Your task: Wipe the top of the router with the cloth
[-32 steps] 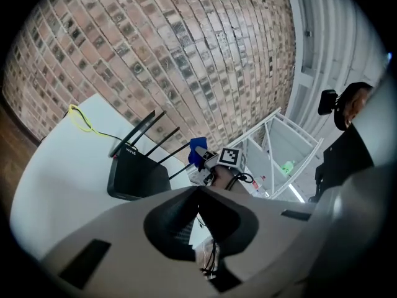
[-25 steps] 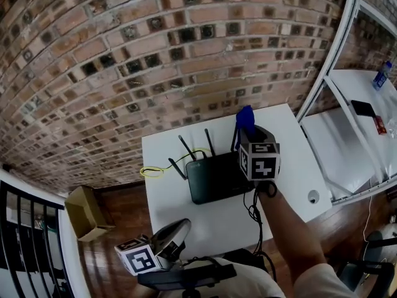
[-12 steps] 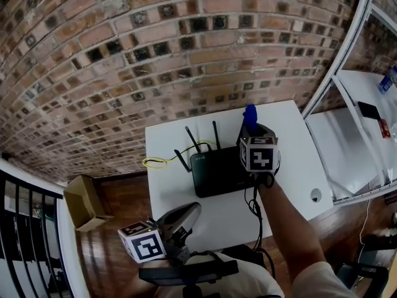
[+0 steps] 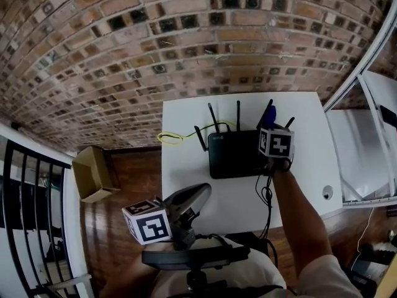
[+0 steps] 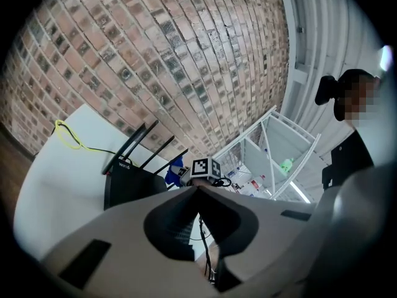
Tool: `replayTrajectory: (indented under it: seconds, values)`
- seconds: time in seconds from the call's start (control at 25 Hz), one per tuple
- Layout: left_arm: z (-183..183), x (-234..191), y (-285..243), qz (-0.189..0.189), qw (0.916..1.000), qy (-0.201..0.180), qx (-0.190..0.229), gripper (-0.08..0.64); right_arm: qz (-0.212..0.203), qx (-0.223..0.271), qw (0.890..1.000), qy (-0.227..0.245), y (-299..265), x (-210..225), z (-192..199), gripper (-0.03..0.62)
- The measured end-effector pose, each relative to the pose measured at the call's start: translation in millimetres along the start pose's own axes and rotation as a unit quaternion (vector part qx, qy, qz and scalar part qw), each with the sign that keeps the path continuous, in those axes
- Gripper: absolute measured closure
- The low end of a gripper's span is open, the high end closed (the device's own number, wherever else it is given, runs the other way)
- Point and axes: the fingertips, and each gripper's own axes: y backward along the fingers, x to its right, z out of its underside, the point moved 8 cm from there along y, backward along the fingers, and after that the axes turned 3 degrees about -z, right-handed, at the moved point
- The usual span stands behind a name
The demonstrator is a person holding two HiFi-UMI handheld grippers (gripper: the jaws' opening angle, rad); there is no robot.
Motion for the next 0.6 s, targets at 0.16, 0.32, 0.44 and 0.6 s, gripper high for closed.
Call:
replayTrajectory:
  seconds: [0.16,0.32,0.44,0.6]
  values:
    - [3,-6,6,-0.012,0.9999,0.001,0.001,0.541,-0.003,-0.034,0.999,-0.005,-14,-1,21,0.489]
    - [7,-7,9,-0.018,0.9998,0.003,0.006,0.541,-0.016,-0.055,0.998,-0.014,-22,-4,37,0.488]
    - [9,-8,9,-0.02,0.9998,0.003,0.009,0.541,-0.009,-0.079,0.997,-0.008,-32,0,50,0.488]
    - [11,-8,9,-0.023,0.9997,0.005,0.011,0.541,-0.011,-0.083,0.996,-0.002,-36,0,53,0.489]
